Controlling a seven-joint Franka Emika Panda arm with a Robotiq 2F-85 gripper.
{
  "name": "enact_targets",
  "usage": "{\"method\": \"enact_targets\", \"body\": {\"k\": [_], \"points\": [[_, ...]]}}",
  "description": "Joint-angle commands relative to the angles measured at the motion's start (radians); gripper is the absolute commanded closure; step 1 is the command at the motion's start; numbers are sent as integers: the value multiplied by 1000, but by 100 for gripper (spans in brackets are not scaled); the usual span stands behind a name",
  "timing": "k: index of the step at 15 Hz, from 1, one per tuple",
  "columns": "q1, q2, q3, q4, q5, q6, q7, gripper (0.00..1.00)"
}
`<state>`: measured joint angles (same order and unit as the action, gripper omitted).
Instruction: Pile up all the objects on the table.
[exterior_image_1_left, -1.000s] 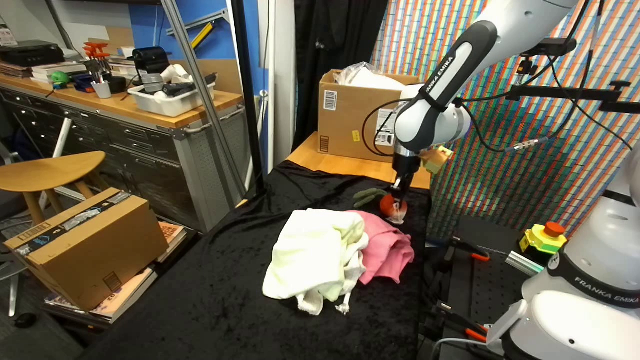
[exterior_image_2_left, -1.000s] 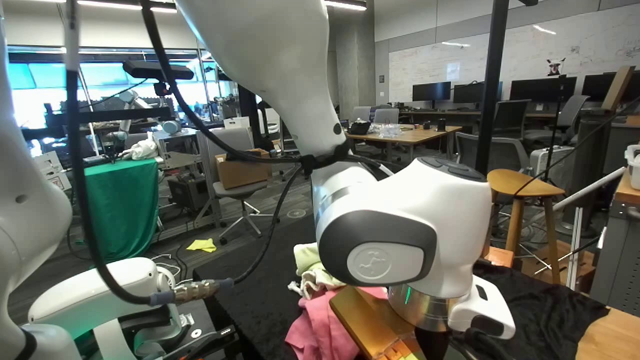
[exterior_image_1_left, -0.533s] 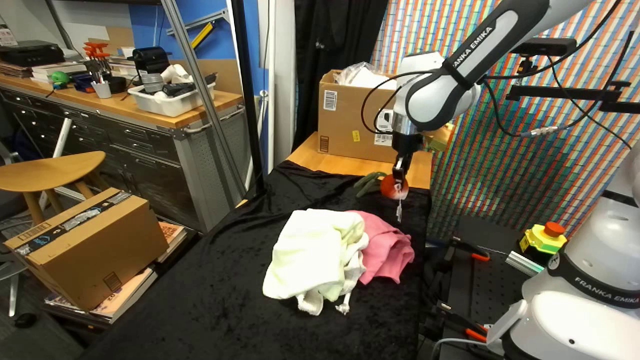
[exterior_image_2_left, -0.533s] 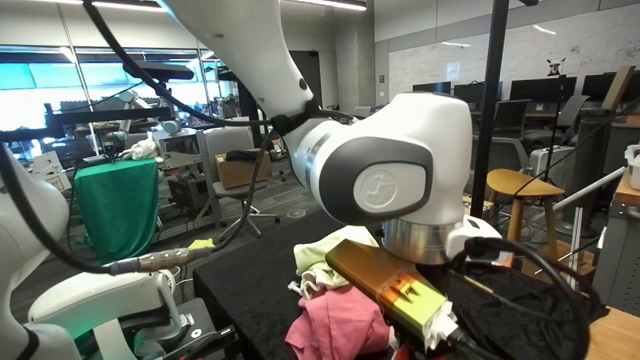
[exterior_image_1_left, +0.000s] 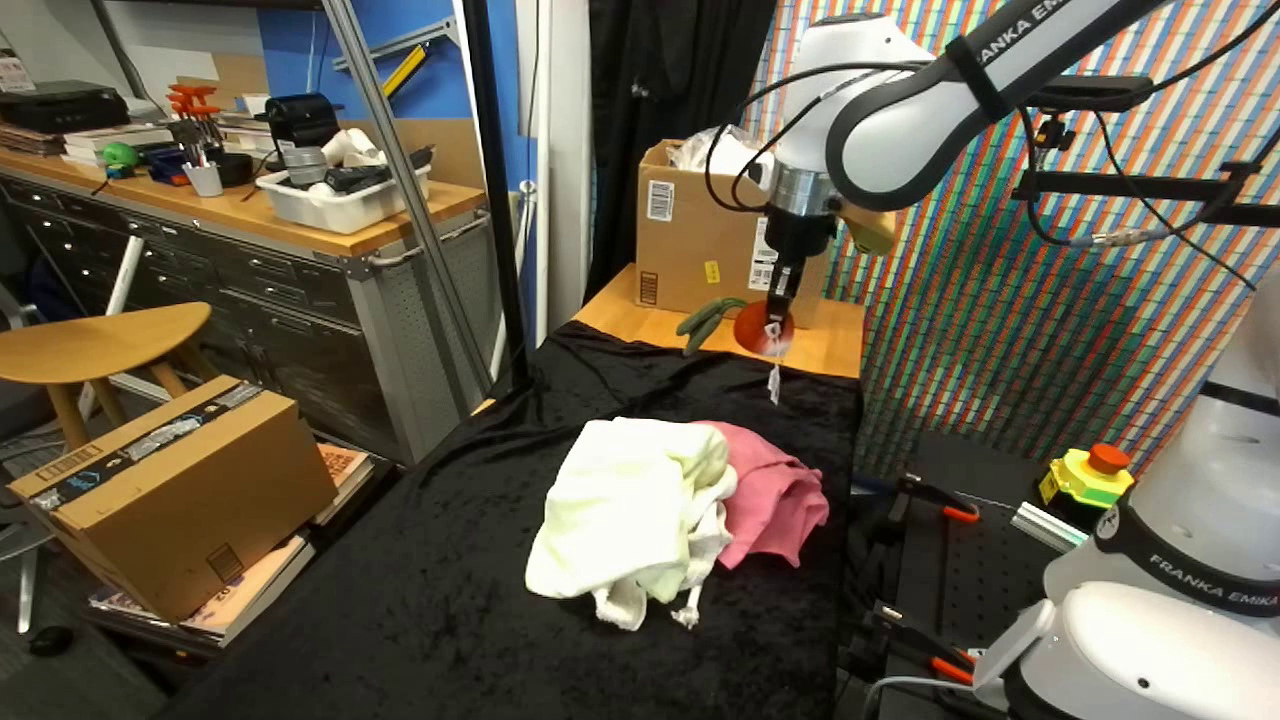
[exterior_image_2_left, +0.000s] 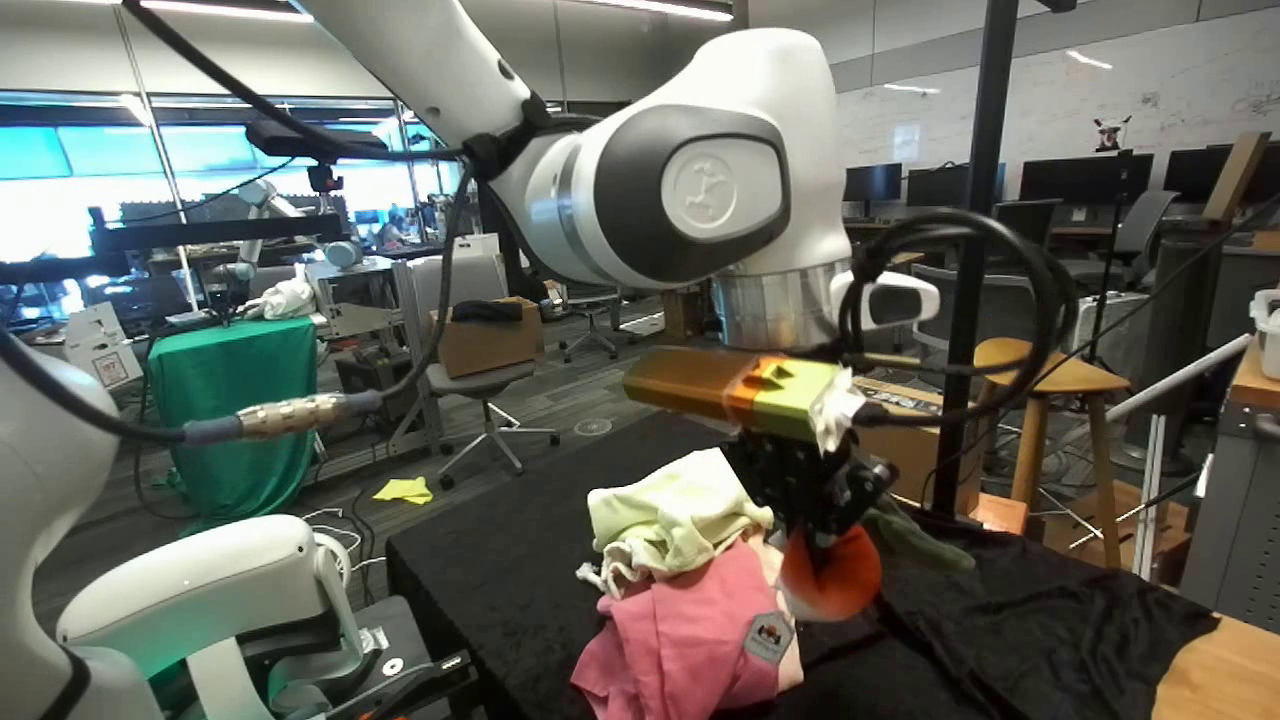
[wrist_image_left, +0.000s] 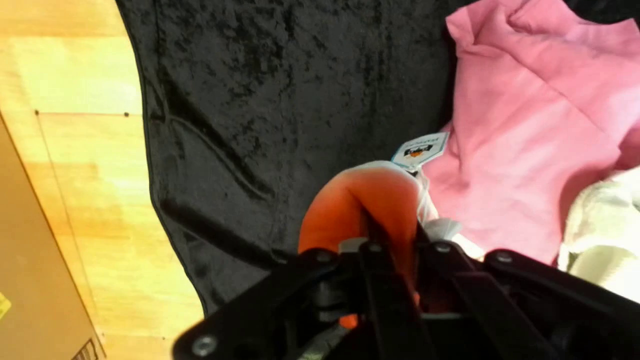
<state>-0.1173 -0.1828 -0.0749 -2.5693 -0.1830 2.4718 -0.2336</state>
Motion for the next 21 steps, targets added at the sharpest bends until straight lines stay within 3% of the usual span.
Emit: {"method": "enact_targets", "body": {"k": [1,7,12,18,21], "points": [[53,-56,39,32,0,-46,44,88],[142,15,125,97,11,-9,137,88],[175,167,189,182,-47,18,302,88],[223,389,172,306,-138,5,488,88],[251,476,159,340,-112,4,513,88]]}}
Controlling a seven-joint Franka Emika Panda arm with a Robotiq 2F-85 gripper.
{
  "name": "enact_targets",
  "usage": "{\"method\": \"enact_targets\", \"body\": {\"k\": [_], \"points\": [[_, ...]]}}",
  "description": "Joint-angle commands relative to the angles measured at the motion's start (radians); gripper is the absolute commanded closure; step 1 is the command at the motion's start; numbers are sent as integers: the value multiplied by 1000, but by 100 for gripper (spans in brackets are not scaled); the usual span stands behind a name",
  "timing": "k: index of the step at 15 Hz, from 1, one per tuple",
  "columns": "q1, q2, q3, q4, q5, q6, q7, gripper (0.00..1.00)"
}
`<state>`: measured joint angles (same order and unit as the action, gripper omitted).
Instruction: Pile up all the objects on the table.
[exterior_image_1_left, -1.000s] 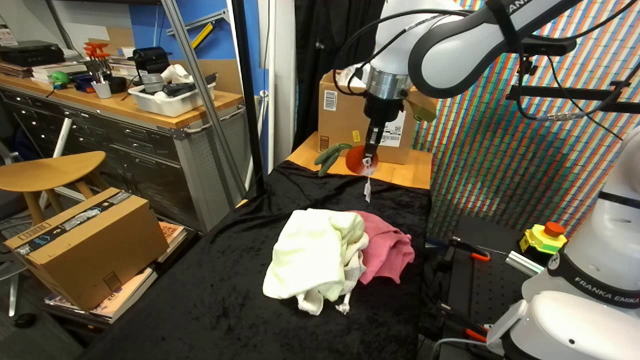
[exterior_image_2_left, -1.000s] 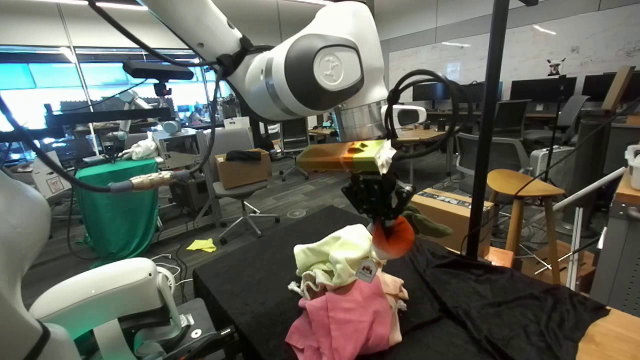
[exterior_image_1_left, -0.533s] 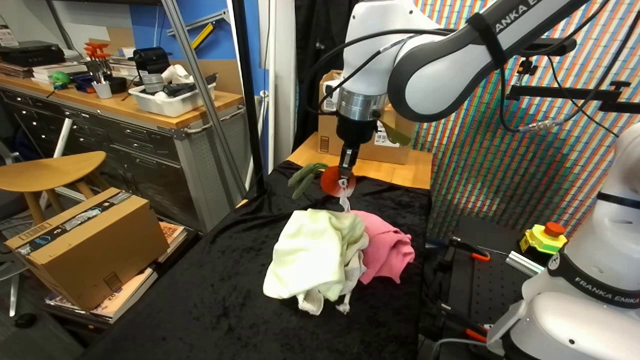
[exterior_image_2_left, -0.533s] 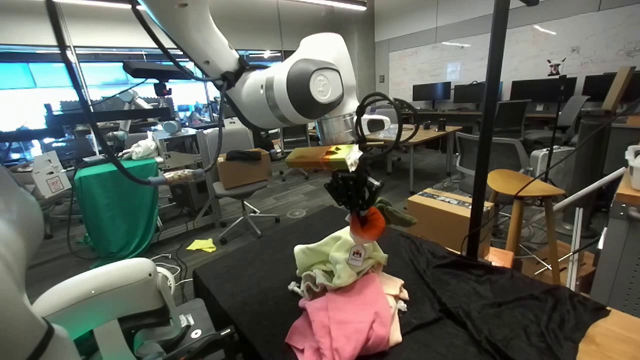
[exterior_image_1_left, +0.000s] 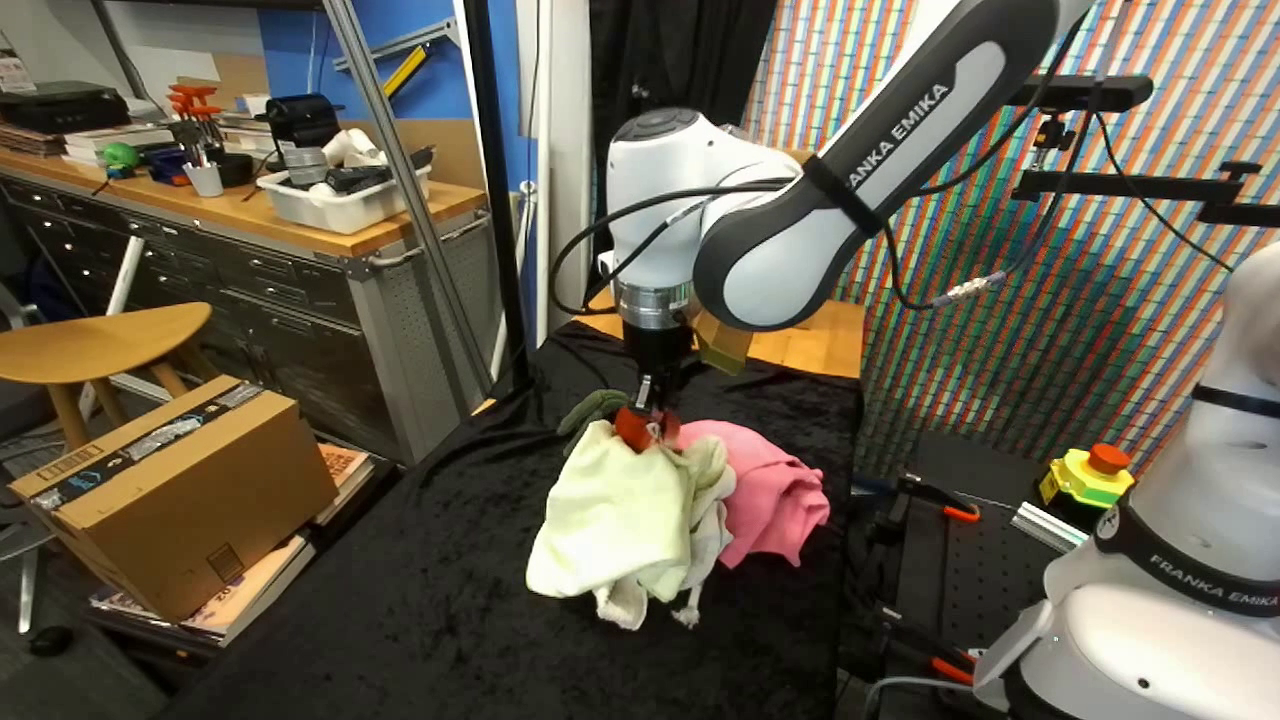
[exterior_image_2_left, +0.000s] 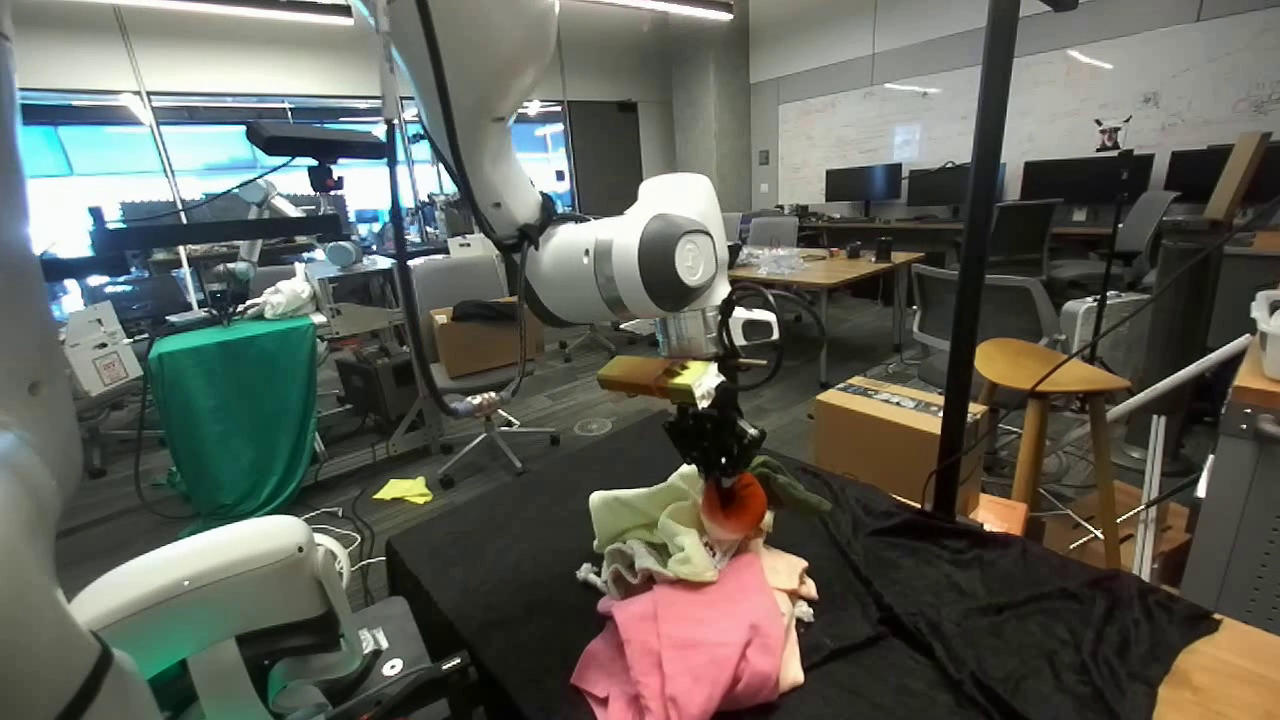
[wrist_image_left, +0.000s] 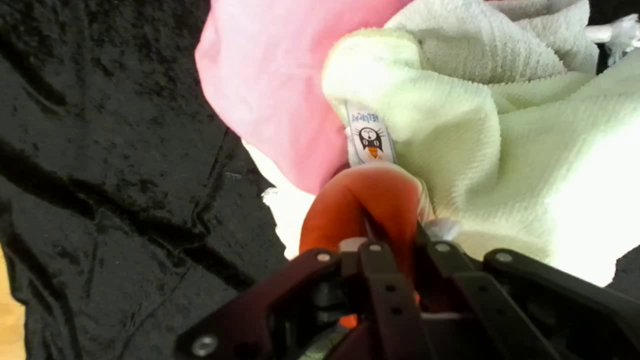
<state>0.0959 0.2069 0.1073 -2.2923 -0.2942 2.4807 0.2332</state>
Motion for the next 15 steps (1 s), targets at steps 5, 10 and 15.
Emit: {"method": "enact_targets", "body": {"k": [5,10,15], "points": [[77,163,-34,61,32,5,76,88],[103,155,-42,46,33,12,99,60],[115,115,-37,30,32,-2,95,29]]}}
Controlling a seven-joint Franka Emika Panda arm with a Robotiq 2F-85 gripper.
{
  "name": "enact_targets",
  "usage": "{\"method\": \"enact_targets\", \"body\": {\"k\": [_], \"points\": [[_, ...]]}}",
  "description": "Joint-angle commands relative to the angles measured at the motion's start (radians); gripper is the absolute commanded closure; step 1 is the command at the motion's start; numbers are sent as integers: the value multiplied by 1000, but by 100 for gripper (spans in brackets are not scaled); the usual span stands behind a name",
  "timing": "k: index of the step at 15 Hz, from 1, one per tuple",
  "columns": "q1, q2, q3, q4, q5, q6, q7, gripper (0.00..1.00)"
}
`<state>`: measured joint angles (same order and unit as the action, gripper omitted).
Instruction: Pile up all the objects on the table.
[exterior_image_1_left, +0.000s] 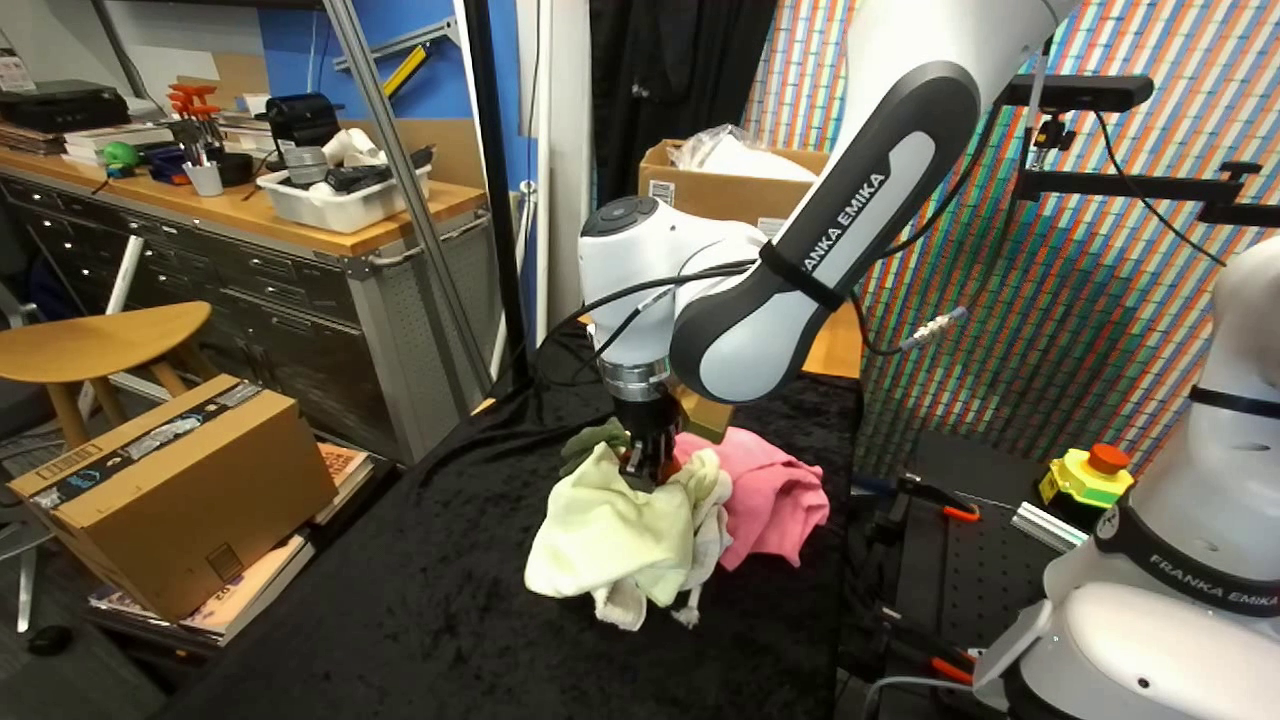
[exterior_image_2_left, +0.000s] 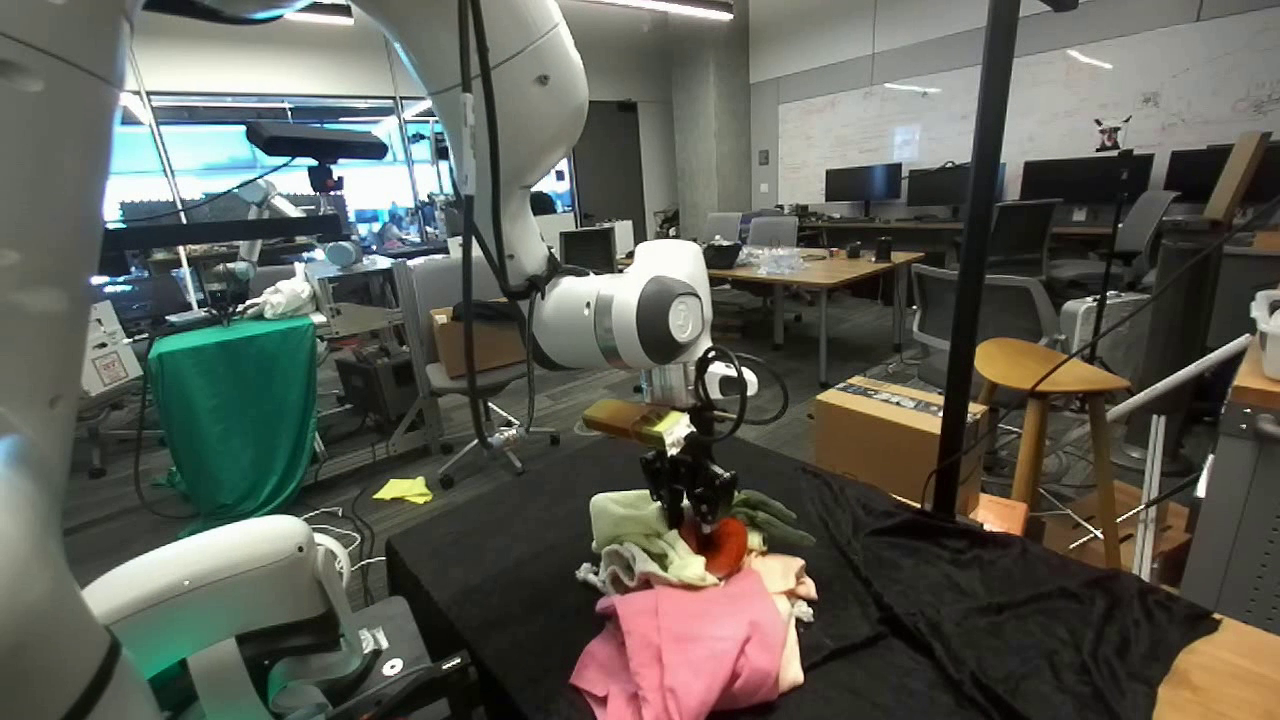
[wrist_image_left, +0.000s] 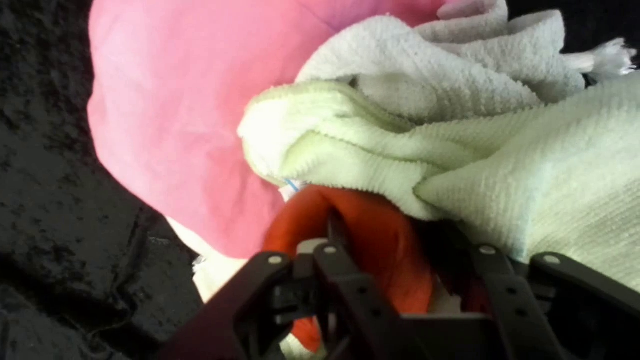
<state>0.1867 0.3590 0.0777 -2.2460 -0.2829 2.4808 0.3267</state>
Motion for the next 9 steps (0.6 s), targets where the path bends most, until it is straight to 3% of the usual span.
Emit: {"method": "enact_targets", "body": {"k": [1,4,9], "points": [[25,-52,-4,-19,24,-11,-5,20],[33,-106,4,-29,22,-42,-15,1],[25,-240,43,-32,64,-191,-72,0]]}}
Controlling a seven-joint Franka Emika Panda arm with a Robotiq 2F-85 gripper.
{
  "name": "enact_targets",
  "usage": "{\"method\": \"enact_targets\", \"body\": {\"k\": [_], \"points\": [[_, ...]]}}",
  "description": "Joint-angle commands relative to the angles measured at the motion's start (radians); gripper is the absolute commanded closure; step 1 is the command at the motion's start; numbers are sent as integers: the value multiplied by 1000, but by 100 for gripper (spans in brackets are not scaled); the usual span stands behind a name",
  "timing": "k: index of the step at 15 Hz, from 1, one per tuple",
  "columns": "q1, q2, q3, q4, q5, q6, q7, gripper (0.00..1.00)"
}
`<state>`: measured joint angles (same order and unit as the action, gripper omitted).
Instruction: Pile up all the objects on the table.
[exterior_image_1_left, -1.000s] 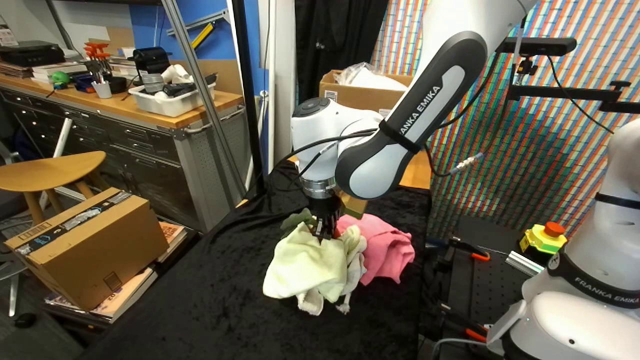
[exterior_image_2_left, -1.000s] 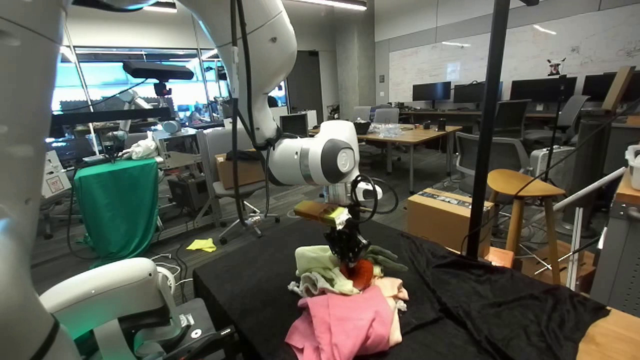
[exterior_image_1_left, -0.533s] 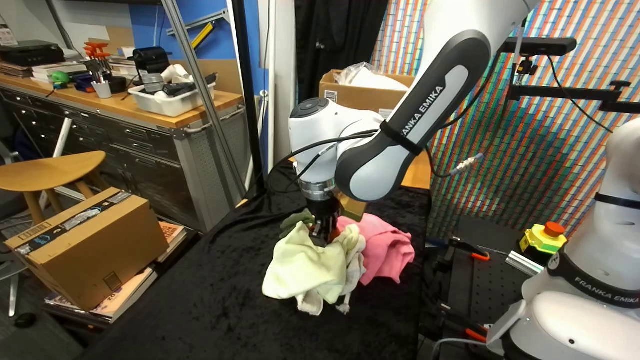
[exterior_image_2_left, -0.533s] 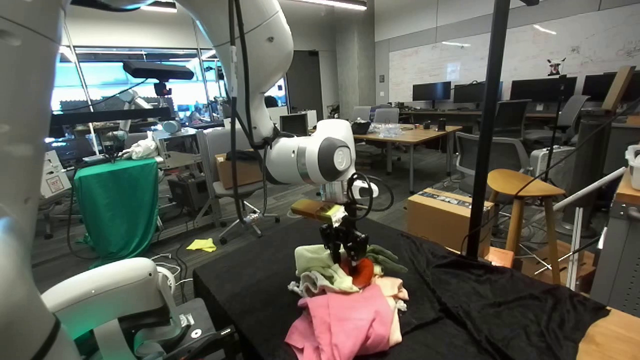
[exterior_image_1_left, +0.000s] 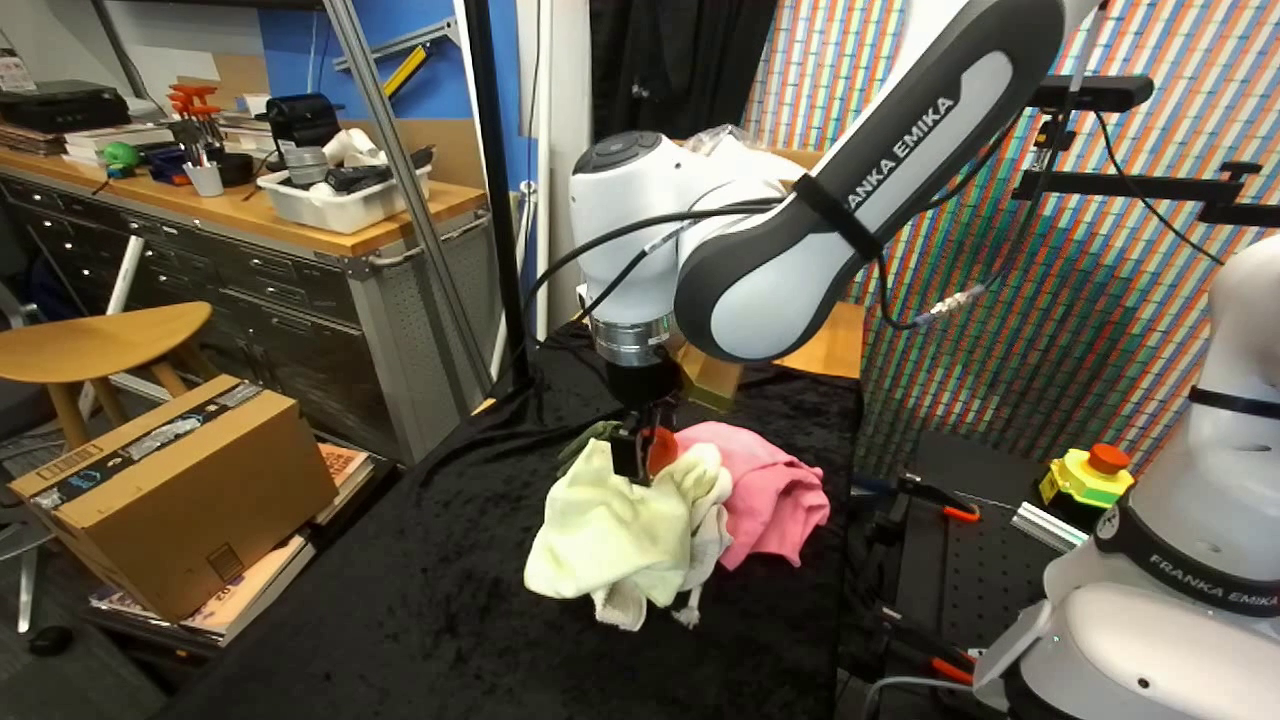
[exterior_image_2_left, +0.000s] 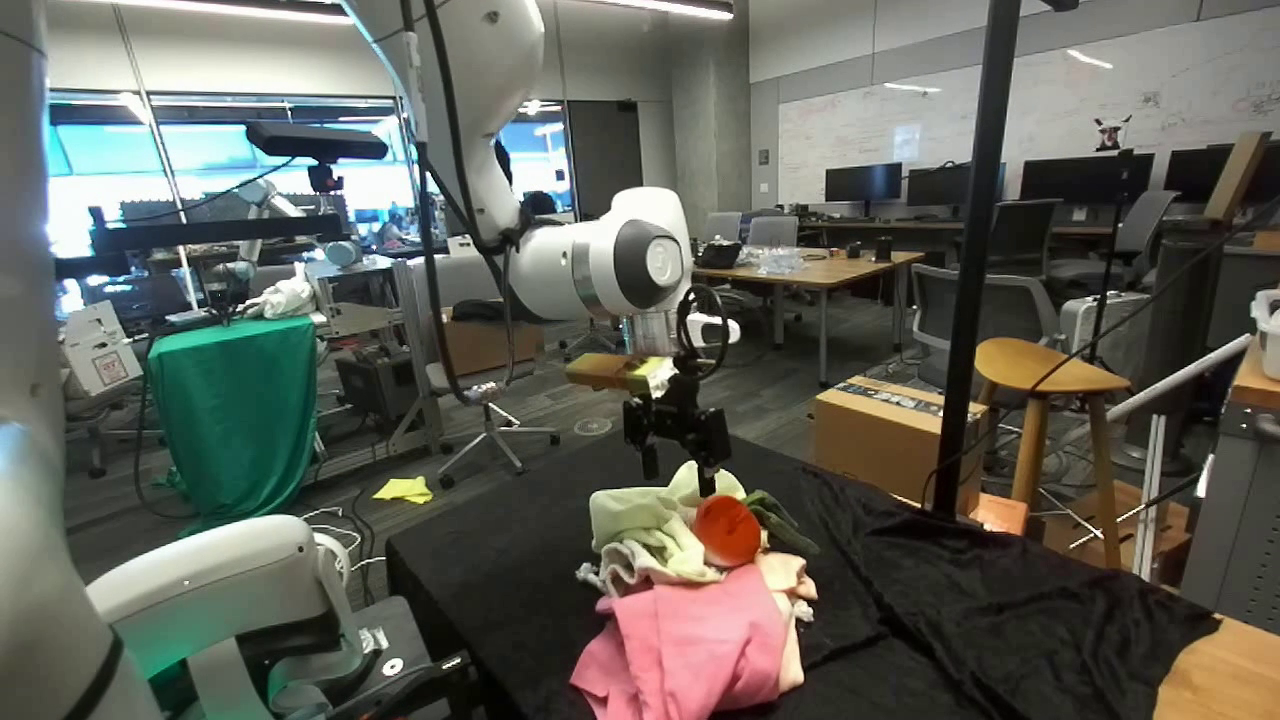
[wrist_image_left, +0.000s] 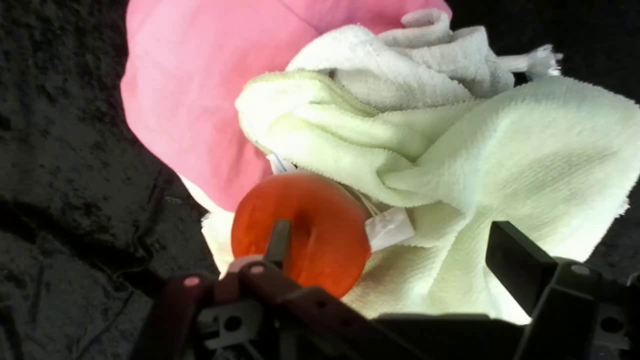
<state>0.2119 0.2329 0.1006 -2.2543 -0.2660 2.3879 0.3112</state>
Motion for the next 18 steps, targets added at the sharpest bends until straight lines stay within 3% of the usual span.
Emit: {"method": "enact_targets", "body": {"k": [1,7,18], "points": [[0,-149,28,-21,56,-142,-69,0],[-4,-412,71,-55,98,-349,-107,0],[-16,-886,65,-329,194,-337,-101,0]]}}
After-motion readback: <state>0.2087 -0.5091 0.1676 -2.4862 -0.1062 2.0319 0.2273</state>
